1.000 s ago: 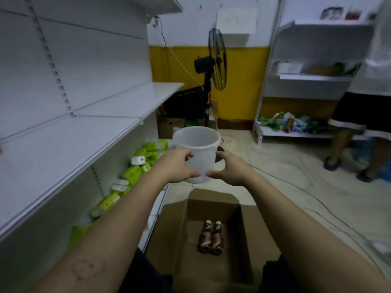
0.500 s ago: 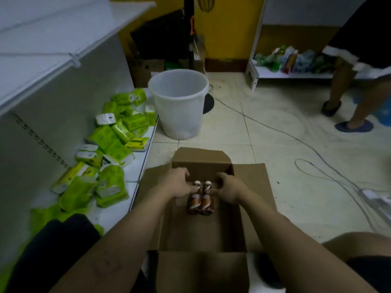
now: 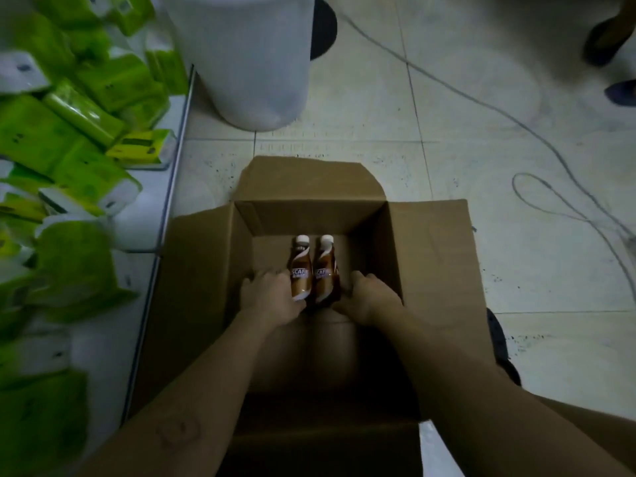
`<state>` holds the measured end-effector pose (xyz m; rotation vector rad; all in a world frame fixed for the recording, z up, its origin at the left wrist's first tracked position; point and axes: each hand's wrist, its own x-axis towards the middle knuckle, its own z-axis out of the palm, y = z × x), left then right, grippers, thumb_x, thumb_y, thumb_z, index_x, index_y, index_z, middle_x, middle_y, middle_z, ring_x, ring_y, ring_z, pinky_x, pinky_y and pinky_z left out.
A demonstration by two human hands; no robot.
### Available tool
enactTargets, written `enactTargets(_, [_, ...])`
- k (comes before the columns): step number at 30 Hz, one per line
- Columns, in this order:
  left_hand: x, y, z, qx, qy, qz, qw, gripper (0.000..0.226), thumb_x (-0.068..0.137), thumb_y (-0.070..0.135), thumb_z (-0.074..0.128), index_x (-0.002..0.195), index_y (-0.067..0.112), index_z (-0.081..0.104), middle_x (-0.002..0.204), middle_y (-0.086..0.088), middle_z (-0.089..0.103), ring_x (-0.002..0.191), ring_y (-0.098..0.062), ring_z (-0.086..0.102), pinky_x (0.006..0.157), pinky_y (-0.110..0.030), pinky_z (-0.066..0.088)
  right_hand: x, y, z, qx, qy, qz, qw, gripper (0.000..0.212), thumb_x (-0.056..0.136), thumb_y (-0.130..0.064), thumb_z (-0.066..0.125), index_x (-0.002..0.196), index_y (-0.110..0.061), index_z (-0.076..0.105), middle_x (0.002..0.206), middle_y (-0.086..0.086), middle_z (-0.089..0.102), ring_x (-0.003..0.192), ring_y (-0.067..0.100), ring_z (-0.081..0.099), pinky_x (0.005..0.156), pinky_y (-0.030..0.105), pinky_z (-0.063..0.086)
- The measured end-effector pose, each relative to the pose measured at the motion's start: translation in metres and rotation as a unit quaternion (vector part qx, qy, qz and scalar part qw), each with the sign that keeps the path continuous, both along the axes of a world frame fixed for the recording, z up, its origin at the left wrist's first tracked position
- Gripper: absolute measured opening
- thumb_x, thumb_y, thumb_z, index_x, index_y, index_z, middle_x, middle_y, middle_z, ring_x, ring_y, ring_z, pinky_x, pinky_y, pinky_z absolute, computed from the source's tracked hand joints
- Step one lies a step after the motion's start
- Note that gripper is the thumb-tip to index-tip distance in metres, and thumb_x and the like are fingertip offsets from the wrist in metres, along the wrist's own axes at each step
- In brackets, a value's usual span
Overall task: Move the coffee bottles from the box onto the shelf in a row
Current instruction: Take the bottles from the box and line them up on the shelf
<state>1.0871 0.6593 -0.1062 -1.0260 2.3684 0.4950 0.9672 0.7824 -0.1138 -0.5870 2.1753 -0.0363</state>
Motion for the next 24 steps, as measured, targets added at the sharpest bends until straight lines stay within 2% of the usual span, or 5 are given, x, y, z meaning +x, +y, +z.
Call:
enactTargets(6, [-0.019,-0.009,-0.066,0.094,0.025,0.092,0.991,0.064,0.074,0.051,0.069,0.127,0.022,0.047,0.124,-0.004,0.054,0.113,-0.025,0.051,0.090,-0.041,0.041,-0.004,-0.019,-0.066,-0.012,0.000,-0.040,0.999,0.079,0.075,-0.049,0.072,0.139,-0.020,0.037,0.134,0.008,0.047,0.118,0.024,0.050,0.090,0.037,0.043])
enactTargets(9, [-0.023,-0.008,-0.092,0.201,0.088,0.222,0.950,0.077,0.071,0.035,0.079,0.134,0.022,0.036,0.127,-0.005,0.053,0.113,-0.026,0.053,0.085,-0.038,0.042,0.001,-0.025,-0.091,-0.043,-0.009,-0.071,0.997,0.080,0.074,-0.049,0.073,0.139,-0.021,0.035,0.134,0.008,0.049,0.117,0.024,0.053,0.090,0.037,0.044])
enactTargets(12, [-0.020,-0.010,-0.115,0.258,0.123,0.281,0.916,0.091,0.068,0.025,0.082,0.140,0.022,0.027,0.131,-0.005,0.051,0.117,-0.027,0.051,0.095,-0.042,0.042,0.006,-0.031,-0.111,-0.082,-0.005,-0.123,0.989,0.075,0.076,-0.046,0.072,0.136,-0.018,0.037,0.131,0.009,0.050,0.111,0.026,0.056,0.084,0.036,0.046])
enactTargets(18, [-0.010,-0.013,-0.135,0.297,0.134,0.305,0.895,0.087,0.058,0.018,0.086,0.133,0.021,0.041,0.123,-0.002,0.056,0.108,-0.023,0.054,0.093,-0.040,0.044,0.010,-0.031,-0.128,-0.105,-0.022,-0.192,0.976,0.068,0.079,-0.037,0.073,0.133,-0.014,0.040,0.130,0.012,0.052,0.113,0.028,0.055,0.084,0.033,0.042])
enactTargets(24, [0.005,-0.010,-0.114,0.357,0.113,0.331,0.866,0.083,0.056,0.007,0.086,0.127,0.021,0.044,0.113,0.000,0.058,0.094,-0.018,0.058,0.064,-0.024,0.049,0.015,-0.019,-0.107,-0.088,-0.074,-0.239,0.964,0.084,0.060,-0.025,0.087,0.130,-0.017,0.041,0.125,0.007,0.055,0.109,0.025,0.057,0.088,0.042,0.053])
